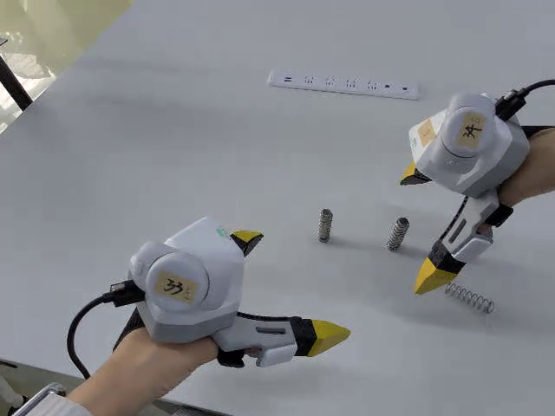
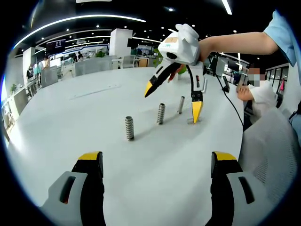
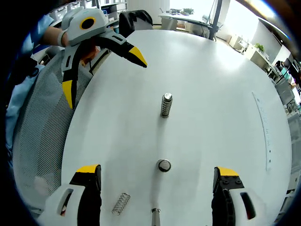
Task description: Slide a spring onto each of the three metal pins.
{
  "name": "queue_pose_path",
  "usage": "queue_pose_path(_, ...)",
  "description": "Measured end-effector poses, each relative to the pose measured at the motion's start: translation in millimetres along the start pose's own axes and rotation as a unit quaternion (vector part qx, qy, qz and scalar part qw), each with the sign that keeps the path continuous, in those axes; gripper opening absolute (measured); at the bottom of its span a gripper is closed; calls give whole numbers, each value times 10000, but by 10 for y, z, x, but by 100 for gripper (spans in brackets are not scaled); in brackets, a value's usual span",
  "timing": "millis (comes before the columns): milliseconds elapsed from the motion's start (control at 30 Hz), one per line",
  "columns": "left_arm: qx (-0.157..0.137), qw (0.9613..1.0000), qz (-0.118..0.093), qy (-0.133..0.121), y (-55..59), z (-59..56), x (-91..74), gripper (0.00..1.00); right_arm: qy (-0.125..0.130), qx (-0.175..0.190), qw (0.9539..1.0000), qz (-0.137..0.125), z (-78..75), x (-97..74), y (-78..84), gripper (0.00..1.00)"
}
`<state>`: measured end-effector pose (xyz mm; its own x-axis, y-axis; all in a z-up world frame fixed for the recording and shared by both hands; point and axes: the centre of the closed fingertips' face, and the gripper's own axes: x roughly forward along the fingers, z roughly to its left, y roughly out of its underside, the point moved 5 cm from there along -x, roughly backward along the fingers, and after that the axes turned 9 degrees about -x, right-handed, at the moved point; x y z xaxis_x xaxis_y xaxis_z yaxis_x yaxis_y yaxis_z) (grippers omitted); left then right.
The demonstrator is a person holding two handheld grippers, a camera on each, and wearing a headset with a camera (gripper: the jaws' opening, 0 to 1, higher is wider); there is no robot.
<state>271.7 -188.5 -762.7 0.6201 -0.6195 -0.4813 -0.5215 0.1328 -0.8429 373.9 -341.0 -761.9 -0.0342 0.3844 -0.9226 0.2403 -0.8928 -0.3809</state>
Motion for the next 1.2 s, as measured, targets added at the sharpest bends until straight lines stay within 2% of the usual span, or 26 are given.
queue_pose_path(267,42,10000,15,20,-35,15,18,94,244,207,9993,-202,86,-137,149,99)
queue_pose_path(300,42,10000,17,27,-38,13,24,94,284,255,9990,-230,78,-160,228,98)
queue_pose_path(467,77,9999,41,73,-44,-11,43,94,428,390,9980,-263,108,-218,361,97)
queue_pose_path(633,93,9999,32,101,-56,-27,53,94,565,569,9964,-285,233,-313,443,97)
queue_pose_path(700,101,9999,33,108,-61,-30,53,94,589,637,9958,-290,251,-353,552,96)
queue_pose_path(967,161,9998,66,137,-77,-38,36,94,747,895,9927,-296,368,-465,772,95)
queue_pose_path(1200,229,9995,111,184,-83,-60,36,94,882,1088,9897,-305,524,-526,806,96)
